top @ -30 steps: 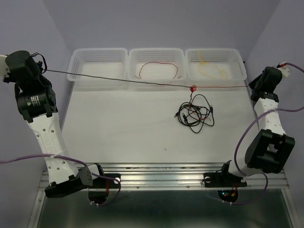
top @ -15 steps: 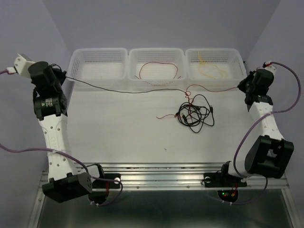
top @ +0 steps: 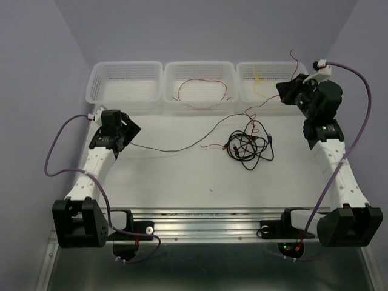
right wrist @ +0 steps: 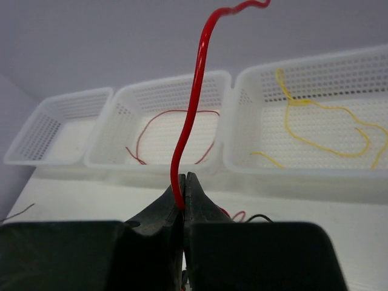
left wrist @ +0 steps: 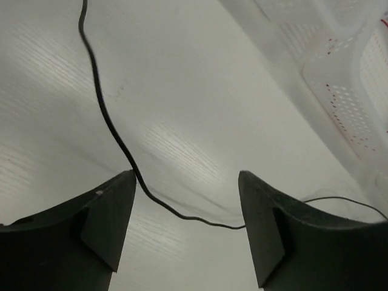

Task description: Untangle the cables

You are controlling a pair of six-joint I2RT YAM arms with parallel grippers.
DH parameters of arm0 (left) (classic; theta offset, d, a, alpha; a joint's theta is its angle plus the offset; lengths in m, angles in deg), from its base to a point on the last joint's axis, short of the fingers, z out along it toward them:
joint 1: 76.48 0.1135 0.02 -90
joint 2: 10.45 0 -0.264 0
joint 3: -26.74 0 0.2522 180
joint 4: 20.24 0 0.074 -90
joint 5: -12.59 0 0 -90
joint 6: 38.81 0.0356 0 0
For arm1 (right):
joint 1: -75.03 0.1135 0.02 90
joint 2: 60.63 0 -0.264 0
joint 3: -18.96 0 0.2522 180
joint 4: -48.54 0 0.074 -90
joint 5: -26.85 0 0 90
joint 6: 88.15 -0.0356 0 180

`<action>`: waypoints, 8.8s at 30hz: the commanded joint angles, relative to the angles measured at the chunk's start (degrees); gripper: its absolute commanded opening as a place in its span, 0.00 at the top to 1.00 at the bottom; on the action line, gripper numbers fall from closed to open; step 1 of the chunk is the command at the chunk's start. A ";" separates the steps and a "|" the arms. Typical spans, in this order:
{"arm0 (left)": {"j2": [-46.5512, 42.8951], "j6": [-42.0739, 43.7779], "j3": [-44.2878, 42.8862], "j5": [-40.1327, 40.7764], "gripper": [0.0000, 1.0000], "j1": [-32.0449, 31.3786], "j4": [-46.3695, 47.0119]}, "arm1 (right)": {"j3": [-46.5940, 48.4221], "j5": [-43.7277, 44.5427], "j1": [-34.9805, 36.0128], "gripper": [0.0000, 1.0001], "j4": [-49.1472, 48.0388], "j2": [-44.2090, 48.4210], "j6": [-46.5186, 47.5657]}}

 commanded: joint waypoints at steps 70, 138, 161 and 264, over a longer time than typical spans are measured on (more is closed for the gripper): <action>5.83 33.09 -21.89 10.54 1.00 -34.38 8.55 | -14.52 15.20 2.97 0.99 3.42 -0.92 -12.26; 3.10 29.41 -35.68 16.43 1.00 -17.18 -3.30 | -17.08 10.11 6.51 0.99 -2.82 -4.09 -4.26; 19.35 32.39 -75.23 12.12 1.00 -0.98 -17.28 | -20.69 4.13 -7.84 0.99 -1.32 -5.49 -6.37; 58.91 41.71 -83.30 -0.88 0.01 4.73 -7.59 | -21.04 -6.60 -6.78 0.99 -1.33 1.80 -1.19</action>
